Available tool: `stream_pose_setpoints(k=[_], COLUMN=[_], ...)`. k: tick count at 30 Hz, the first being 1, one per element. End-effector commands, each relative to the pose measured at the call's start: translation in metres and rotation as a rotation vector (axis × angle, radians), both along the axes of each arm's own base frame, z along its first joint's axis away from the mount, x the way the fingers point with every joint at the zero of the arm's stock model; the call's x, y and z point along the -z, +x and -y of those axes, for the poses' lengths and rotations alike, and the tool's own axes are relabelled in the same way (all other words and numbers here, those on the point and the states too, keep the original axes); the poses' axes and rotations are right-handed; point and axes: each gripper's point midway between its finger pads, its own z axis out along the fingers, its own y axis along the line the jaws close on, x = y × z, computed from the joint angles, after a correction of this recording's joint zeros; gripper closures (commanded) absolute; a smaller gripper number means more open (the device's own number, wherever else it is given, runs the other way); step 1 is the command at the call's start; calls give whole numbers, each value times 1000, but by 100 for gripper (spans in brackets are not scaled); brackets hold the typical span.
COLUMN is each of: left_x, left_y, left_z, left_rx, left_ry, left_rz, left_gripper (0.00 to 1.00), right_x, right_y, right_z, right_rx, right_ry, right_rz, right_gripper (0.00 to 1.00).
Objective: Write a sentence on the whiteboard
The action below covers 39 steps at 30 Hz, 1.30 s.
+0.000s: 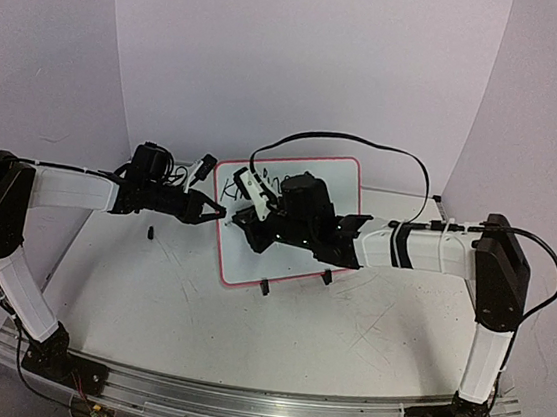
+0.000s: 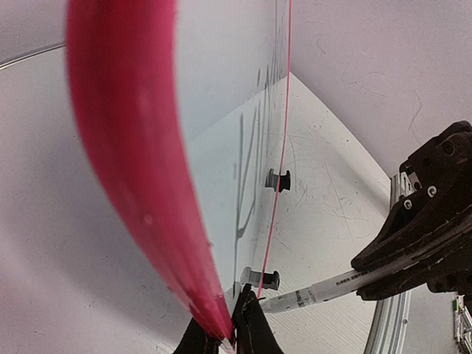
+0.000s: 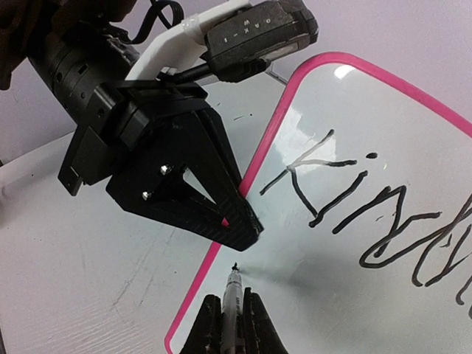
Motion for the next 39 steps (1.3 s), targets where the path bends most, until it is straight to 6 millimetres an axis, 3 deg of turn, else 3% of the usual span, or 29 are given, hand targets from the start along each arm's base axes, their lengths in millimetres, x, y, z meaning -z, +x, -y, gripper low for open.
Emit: stream_pose_setpoints(k=[1,9,21,30,39], left_x=[12,11,10,12,11], left_y=[37,37,35,35,36], left_z=[-26,-26,-27,-27,-27], left_rx=[-165,-163,-167,-165,-168], left_ry=[150,148,150,153,153], left_rz=[110,111,114,109,111], left_gripper=[100,100,100,100,100], right_x=[15,25,-2,-6,-14], right_y=[-5,-14,12,31,35], right_z=[1,2,-2,16,28], right_rx=[6,4,72,180,219], right_ry=[-7,-16,26,28,42], right_rz=[-40,-69,-16,0,21], right_gripper=[100,100,100,100,100])
